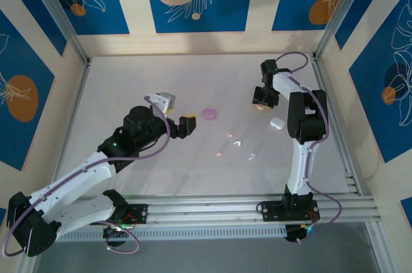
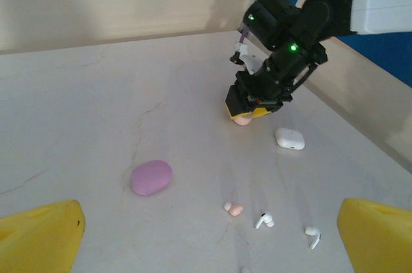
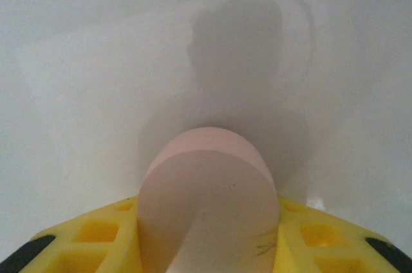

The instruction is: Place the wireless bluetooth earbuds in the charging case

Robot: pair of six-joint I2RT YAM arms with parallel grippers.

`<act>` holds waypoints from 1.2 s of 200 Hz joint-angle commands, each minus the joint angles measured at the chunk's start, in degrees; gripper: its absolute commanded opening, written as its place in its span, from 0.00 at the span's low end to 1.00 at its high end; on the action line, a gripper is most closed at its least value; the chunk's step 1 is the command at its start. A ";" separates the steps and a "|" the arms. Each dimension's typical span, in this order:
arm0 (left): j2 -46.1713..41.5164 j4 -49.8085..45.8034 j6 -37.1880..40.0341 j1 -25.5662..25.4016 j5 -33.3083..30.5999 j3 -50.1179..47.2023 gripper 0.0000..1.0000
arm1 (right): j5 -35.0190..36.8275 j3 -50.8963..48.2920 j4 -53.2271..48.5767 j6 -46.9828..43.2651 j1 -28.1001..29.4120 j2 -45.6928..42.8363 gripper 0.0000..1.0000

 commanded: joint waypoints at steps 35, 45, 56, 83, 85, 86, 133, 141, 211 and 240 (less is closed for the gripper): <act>-0.75 -1.88 -6.16 3.90 2.01 2.14 1.00 | -17.01 -15.42 16.81 -12.20 6.52 -27.37 0.34; -0.73 -1.67 -7.15 5.02 4.34 2.47 0.99 | -19.34 -19.36 20.56 -16.01 8.28 -32.78 0.34; -0.74 -0.40 -8.57 5.71 6.29 2.44 0.97 | -21.42 -23.67 24.43 -20.22 10.26 -38.52 0.34; -0.36 3.20 -10.71 6.36 11.67 3.11 0.89 | -29.42 -33.40 32.85 -29.89 13.85 -50.47 0.33; -0.26 3.32 -10.80 6.39 12.12 3.23 0.89 | -29.87 -33.99 33.36 -30.62 14.15 -51.27 0.33; -0.14 3.38 -10.82 6.37 12.33 3.34 0.89 | -30.08 -34.26 33.60 -30.95 14.27 -51.62 0.33; 6.58 3.80 -12.39 6.23 25.16 8.98 0.72 | -30.22 -40.47 36.29 -43.60 21.75 -60.61 0.32; 7.60 5.02 -13.13 6.11 27.23 9.46 0.69 | -29.82 -40.04 34.98 -44.80 22.71 -60.59 0.32; 11.87 5.54 -12.77 3.28 32.45 12.49 0.64 | -27.39 -39.90 36.01 -46.58 26.04 -59.80 0.33; 13.80 5.10 -12.23 1.79 33.68 13.74 0.62 | -27.40 -39.89 36.61 -46.61 26.61 -59.45 0.33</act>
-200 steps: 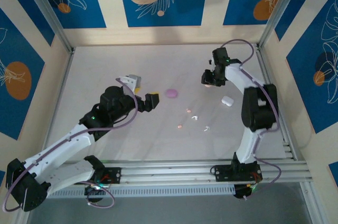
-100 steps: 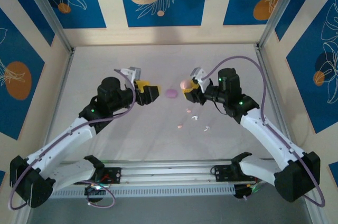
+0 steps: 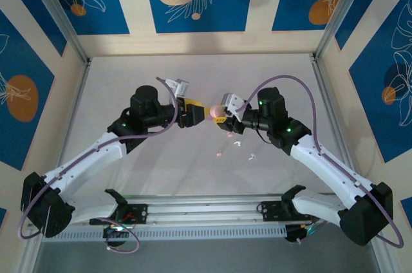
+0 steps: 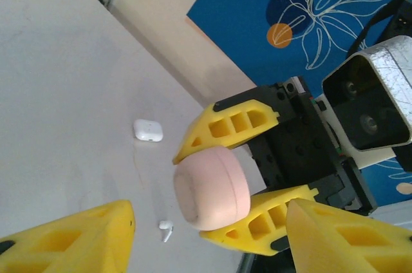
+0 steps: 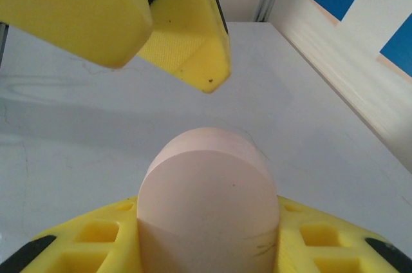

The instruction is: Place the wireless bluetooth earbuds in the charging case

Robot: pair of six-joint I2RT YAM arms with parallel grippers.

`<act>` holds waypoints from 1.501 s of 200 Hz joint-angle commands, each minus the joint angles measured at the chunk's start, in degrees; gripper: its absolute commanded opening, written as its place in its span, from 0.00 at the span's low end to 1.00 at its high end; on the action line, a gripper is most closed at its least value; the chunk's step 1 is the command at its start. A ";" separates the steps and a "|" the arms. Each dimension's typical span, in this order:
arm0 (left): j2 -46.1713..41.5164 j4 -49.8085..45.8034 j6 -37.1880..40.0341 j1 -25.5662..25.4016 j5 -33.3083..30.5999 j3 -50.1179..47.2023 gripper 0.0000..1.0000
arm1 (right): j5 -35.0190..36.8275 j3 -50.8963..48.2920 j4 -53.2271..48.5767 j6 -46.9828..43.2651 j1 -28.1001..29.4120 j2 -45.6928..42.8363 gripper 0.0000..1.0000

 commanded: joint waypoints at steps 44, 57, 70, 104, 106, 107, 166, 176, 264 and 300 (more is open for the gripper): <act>4.17 -1.12 0.26 -3.05 0.43 4.22 0.58 | 0.37 0.18 2.76 -2.19 1.55 0.03 0.33; 4.78 -1.33 0.20 -3.45 0.15 4.73 0.57 | 0.57 0.05 2.91 -2.72 1.81 0.03 0.34; 5.36 -2.12 0.47 -3.82 -0.09 5.43 0.57 | 0.90 0.06 2.99 -3.44 2.16 0.03 0.34; 6.50 -4.11 0.81 -4.41 -1.81 6.61 0.50 | 1.82 -0.27 3.95 -4.39 2.75 -0.15 0.34; 6.48 -4.11 0.83 -4.36 -1.79 6.61 0.50 | 1.84 -0.30 4.00 -4.39 2.77 -0.15 0.34; 6.48 -4.16 0.82 -4.35 -1.88 6.65 0.50 | 1.86 -0.26 4.07 -4.40 2.79 -0.15 0.34; 7.22 -7.18 1.12 -4.85 -2.82 7.83 0.24 | 4.91 0.01 5.18 -5.82 4.40 -0.39 0.38; 6.86 -6.72 0.50 -4.82 -3.53 7.62 0.18 | 5.20 0.21 4.87 -6.39 4.76 -0.46 0.38; 1.55 11.76 -19.02 -4.54 -5.02 -0.29 0.09 | -7.90 -12.95 21.39 -0.16 -5.72 -7.05 0.62; 1.68 13.38 -21.78 -4.53 -4.38 -0.56 0.09 | -9.63 -12.40 26.10 1.16 -5.99 -6.33 0.60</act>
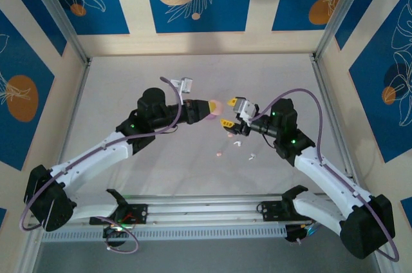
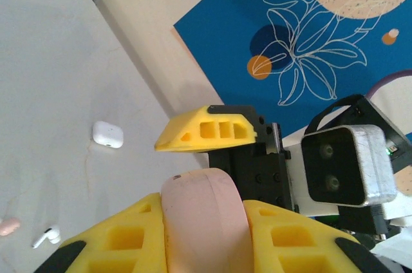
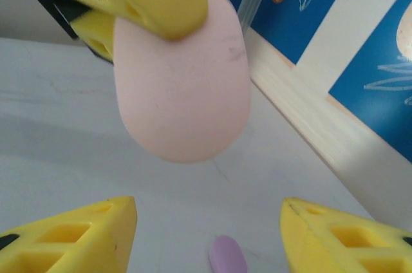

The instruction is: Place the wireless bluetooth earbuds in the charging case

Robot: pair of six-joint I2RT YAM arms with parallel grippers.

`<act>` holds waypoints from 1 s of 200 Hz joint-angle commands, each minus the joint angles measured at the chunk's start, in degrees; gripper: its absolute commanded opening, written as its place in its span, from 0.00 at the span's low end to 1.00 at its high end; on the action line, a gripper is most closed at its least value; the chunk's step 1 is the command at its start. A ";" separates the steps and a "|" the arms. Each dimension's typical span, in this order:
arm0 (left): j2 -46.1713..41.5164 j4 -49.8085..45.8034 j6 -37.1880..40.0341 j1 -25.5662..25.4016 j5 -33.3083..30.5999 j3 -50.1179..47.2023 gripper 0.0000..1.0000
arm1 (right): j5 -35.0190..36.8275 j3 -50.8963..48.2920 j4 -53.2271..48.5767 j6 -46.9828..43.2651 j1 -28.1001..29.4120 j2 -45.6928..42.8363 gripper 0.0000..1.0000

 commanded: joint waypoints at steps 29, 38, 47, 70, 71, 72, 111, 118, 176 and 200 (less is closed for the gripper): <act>-0.62 5.55 -4.88 -0.29 2.02 0.01 0.09 | -5.54 2.16 7.41 1.22 0.04 1.27 0.59; -0.52 5.96 -5.17 -0.30 2.47 0.13 0.09 | -5.97 2.99 6.89 1.03 0.06 1.82 0.59; -0.48 6.23 -5.44 -0.31 2.80 0.14 0.09 | -6.32 3.51 6.83 1.16 0.06 2.21 0.59; -0.53 6.29 -5.72 -0.33 3.07 0.05 0.09 | -7.19 4.12 8.46 1.98 0.06 2.48 0.56; -0.57 6.29 -5.72 -0.37 3.00 0.01 0.09 | -7.29 4.17 8.42 1.99 0.06 2.48 0.56; -0.59 6.28 -5.72 -0.30 3.01 -0.01 0.09 | -7.34 4.20 8.40 1.99 0.06 2.52 0.56; -0.46 6.28 -5.79 -0.40 3.02 -0.03 0.09 | -8.96 5.61 7.41 1.71 0.06 3.00 0.54; -0.44 6.19 -5.67 -0.39 2.96 0.00 0.09 | -9.09 5.60 7.53 1.79 0.06 3.08 0.54; 0.12 7.16 -5.98 -0.40 3.98 0.32 0.09 | -9.43 6.82 5.05 0.85 0.06 4.39 0.48; 0.16 7.43 -5.81 -0.41 4.34 0.31 0.09 | -9.32 6.97 4.79 0.76 -0.02 4.50 0.42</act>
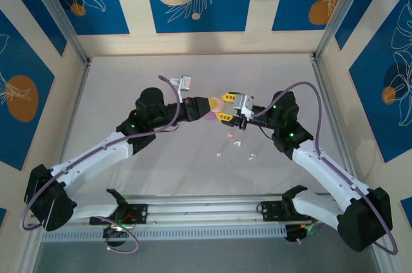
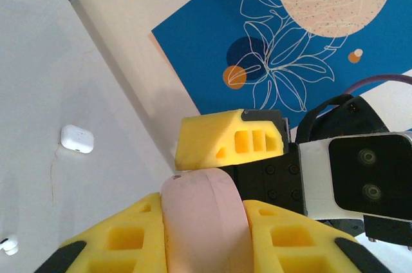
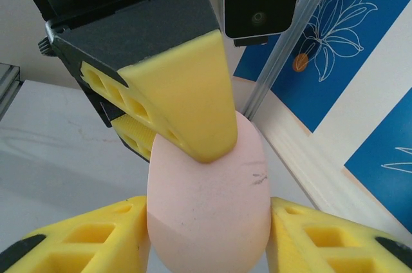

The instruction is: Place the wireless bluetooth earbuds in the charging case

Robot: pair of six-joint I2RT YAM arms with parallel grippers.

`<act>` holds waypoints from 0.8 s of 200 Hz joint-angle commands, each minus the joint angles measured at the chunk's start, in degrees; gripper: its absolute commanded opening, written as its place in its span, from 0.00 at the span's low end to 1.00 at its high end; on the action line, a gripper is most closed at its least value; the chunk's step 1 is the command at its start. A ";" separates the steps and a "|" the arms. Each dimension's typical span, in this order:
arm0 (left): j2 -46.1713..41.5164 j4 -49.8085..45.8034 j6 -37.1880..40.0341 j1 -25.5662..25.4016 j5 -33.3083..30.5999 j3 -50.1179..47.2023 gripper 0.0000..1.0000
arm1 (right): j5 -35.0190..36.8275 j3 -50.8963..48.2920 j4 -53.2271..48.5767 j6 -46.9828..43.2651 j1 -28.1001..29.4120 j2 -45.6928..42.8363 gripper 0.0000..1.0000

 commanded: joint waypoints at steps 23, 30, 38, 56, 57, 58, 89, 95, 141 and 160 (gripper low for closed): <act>0.01 3.47 -0.18 -0.40 2.66 0.36 0.10 | -0.77 2.53 -3.07 -0.99 -0.18 0.76 0.39; 0.00 3.47 0.05 -0.39 2.77 0.43 0.10 | -0.95 2.70 -3.78 -1.18 -0.27 0.83 0.38; -0.10 3.38 0.69 -0.40 2.84 0.47 0.13 | -1.53 2.99 -4.57 -1.19 -0.37 0.77 0.38; -0.64 2.91 4.31 -0.36 2.91 0.31 0.34 | -4.90 4.43 -7.24 1.48 -1.40 0.91 0.34; -0.71 2.80 4.63 -0.34 2.85 0.26 0.36 | -5.21 4.63 -7.47 1.81 -1.51 0.97 0.34; -0.83 2.74 5.01 -0.38 2.82 0.23 0.37 | -5.54 4.82 -7.67 2.11 -1.60 1.04 0.34; -4.09 -2.22 24.20 -0.41 3.39 -2.28 0.61 | -18.51 11.85 -20.13 5.37 -3.94 3.83 0.32; -4.97 -3.45 28.61 -0.40 3.43 -3.16 0.63 | -20.46 13.13 -22.83 4.58 -3.98 4.45 0.32; -11.79 -1.15 56.12 -0.41 4.31 -11.29 0.69 | -27.92 19.29 -35.70 0.29 -3.57 7.99 0.32; -12.71 -0.48 59.11 -0.38 3.28 -12.36 0.69 | -28.16 21.31 -39.69 -1.75 -2.72 9.13 0.32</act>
